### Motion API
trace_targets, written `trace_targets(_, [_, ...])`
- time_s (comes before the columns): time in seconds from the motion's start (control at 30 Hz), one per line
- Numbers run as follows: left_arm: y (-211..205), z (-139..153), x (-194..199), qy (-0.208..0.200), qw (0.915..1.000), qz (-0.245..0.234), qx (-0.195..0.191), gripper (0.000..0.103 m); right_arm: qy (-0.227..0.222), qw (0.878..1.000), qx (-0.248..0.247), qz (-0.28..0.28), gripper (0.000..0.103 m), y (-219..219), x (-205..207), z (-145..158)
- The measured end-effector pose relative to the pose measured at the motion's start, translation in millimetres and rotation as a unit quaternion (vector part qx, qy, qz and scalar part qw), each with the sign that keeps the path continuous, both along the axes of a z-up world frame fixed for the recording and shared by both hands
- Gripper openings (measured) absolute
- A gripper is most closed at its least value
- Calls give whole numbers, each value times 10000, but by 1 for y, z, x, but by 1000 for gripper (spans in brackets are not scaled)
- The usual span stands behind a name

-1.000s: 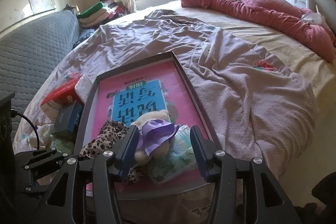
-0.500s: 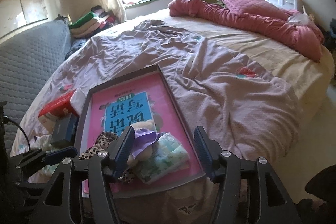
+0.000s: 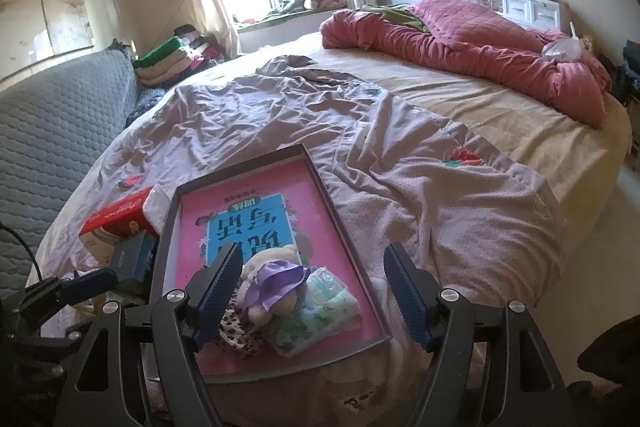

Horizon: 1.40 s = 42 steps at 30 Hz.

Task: Organize soft objects
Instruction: 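Withdraw both open tools from the tray back toward the pile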

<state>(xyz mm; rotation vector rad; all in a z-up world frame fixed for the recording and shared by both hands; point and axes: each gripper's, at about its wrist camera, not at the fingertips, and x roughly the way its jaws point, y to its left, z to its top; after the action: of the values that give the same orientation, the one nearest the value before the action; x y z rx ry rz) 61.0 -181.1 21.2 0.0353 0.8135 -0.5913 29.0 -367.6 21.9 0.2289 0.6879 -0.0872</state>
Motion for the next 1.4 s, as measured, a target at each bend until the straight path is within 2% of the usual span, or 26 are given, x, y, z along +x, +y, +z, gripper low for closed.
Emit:
trace_targets(0.4, [35, 18, 1, -121, 9987, 504, -4, 74, -121, 9992, -182, 333, 77, 26, -1, 12])
trace_targets(0.63, [73, 40, 1, -425, 9942, 980, -88, 77, -174, 9985, -209, 478, 77, 36, -1, 15])
trace_targets(0.87, [115, 44, 9, -379, 9883, 1471, -119, 78, -199, 9980, -225, 560, 78, 45, -1, 19])
trace_targets(1.4, [183, 45, 21, -125, 9768, 2137, 13, 78, -434, 9944, -160, 953, 79, 79, -7, 41])
